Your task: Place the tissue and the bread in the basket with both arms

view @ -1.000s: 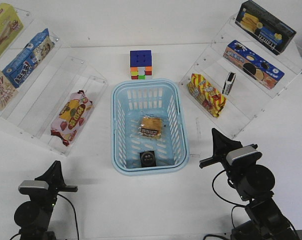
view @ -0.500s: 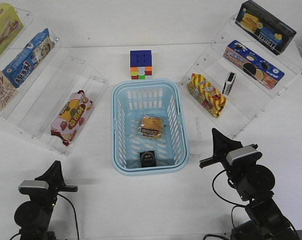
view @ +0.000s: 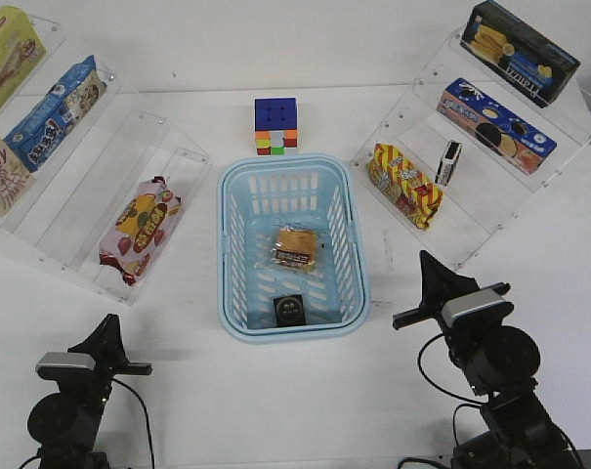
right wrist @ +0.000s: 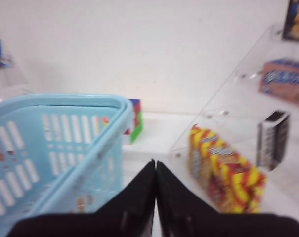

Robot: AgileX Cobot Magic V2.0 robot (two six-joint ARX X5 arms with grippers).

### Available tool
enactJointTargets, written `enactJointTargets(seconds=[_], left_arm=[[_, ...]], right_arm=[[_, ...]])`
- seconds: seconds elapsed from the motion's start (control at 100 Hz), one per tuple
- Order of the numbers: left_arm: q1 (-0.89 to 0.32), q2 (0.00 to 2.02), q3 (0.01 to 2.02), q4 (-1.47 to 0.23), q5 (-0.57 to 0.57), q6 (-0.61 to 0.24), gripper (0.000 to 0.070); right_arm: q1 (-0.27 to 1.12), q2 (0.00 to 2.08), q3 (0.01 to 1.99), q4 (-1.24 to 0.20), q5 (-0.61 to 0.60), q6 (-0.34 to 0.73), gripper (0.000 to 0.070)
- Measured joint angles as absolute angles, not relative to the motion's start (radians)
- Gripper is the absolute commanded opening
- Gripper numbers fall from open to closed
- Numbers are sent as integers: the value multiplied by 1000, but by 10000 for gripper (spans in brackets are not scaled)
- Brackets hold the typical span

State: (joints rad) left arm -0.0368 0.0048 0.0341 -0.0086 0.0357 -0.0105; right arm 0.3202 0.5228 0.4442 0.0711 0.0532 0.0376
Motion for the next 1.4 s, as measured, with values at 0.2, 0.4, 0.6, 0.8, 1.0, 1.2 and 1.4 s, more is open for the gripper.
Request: enactJointTargets(seconds=[0.2, 0.4, 0.6, 0.8, 1.0, 1.2, 1.4], left_arm=[[-37, 5, 34, -9, 36, -10, 1], [-37, 5, 34, -9, 36, -10, 1], [-37, 6, 34, -9, 36, -10, 1], [-37, 5, 34, -9, 36, -10, 1], [-37, 5, 34, -9, 36, -10, 1], [-37, 5, 34, -9, 36, -10, 1], [-37, 5, 34, -9, 36, -10, 1]], right_arm=[[199, 324, 243, 64, 41, -113, 1], [96, 104, 51, 56, 38, -162, 2], [75, 0, 15, -107, 78, -152, 1], [71, 7, 14, -130, 94, -96, 1], [71, 7, 14, -112, 95, -88, 1], [71, 7, 14, -112, 97, -86, 2], [71, 7, 14, -112, 97, -81, 2]])
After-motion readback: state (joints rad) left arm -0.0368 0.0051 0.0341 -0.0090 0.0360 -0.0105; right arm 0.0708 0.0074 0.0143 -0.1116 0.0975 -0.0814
